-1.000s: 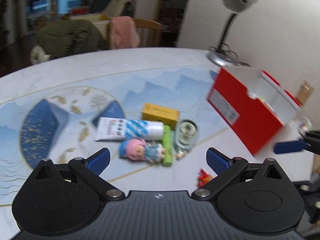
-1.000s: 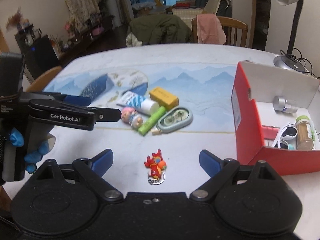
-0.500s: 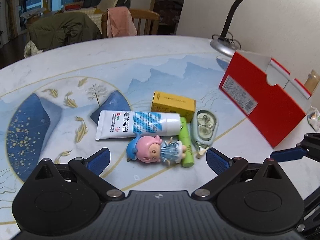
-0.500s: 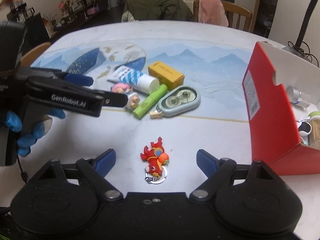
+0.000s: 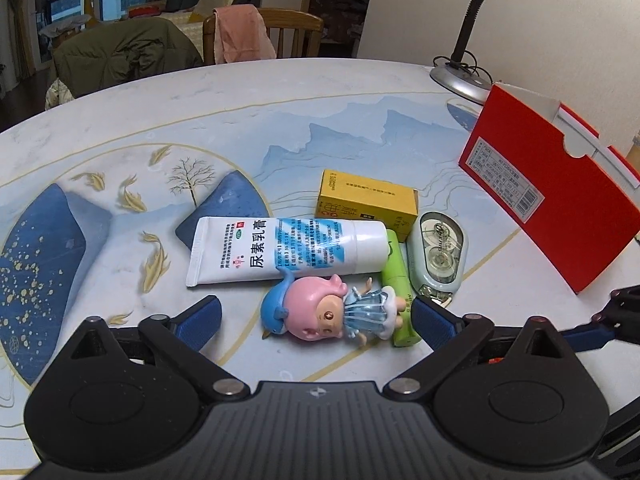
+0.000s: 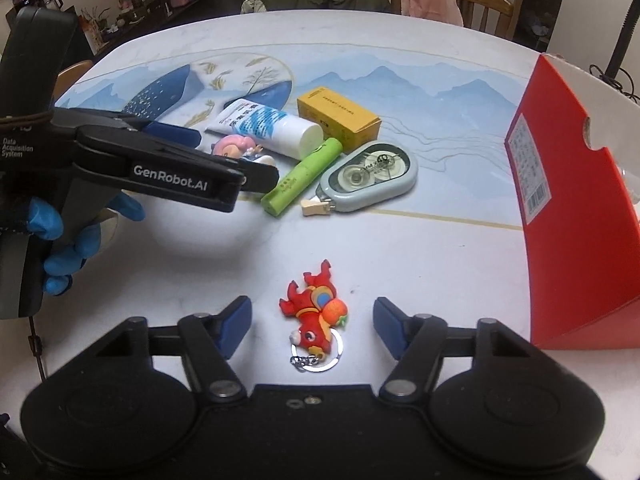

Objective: Organize rigid objects
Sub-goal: 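Lower the left tool over the pink-haired doll while the right tool reaches the red dragon keychain, then close the right tool on the red dragon keychain while the left tool closes on the doll, then carry the doll with the left tool while the right tool carries the keychain into the shoebox, then open the left tool over the shoebox while the right tool releases the keychain, then withdraw both tools from the shoebox back toward the remaining items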

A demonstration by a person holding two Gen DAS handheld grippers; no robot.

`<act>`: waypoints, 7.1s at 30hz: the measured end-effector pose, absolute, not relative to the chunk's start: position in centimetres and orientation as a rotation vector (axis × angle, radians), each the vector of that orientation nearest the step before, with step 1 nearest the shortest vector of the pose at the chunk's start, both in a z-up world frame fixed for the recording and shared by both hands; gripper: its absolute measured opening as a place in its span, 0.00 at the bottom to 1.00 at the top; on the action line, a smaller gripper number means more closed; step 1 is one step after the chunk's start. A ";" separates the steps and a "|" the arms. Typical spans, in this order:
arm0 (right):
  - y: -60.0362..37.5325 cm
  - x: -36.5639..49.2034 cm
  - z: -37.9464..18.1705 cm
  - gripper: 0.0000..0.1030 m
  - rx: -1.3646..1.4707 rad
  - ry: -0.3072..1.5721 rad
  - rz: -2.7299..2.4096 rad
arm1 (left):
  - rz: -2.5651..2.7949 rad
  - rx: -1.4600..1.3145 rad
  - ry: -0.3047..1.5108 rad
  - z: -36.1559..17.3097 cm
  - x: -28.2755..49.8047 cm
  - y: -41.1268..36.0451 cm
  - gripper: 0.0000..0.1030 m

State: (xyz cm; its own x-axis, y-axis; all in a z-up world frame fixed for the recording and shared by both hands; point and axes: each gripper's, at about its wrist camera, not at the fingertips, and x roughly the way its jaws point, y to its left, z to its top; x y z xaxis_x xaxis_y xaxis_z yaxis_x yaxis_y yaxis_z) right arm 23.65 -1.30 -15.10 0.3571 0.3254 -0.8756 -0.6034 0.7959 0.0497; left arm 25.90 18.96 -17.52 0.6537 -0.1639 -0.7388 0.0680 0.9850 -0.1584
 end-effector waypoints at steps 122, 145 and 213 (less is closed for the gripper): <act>-20.0 31.0 -0.8 0.36 -0.099 0.747 0.554 | -0.285 -0.035 0.689 -2.0 28.1 0.5 0.75; -25.5 36.6 -7.5 0.36 -0.185 0.862 0.553 | -0.258 0.064 0.868 -7.6 41.4 -10.7 0.75; -27.3 36.1 -5.5 0.74 -0.055 0.866 0.559 | -0.209 -0.023 0.933 -4.9 36.9 -8.1 0.78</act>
State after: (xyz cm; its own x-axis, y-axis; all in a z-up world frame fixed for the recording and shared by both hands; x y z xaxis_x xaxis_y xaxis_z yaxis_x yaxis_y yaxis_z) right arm 36.05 -27.29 -5.51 0.5143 0.4427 -0.7345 -0.4865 0.8559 0.1753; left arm 36.86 -8.08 -4.92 0.5768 -0.1885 -0.7949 0.1683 0.9796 -0.1102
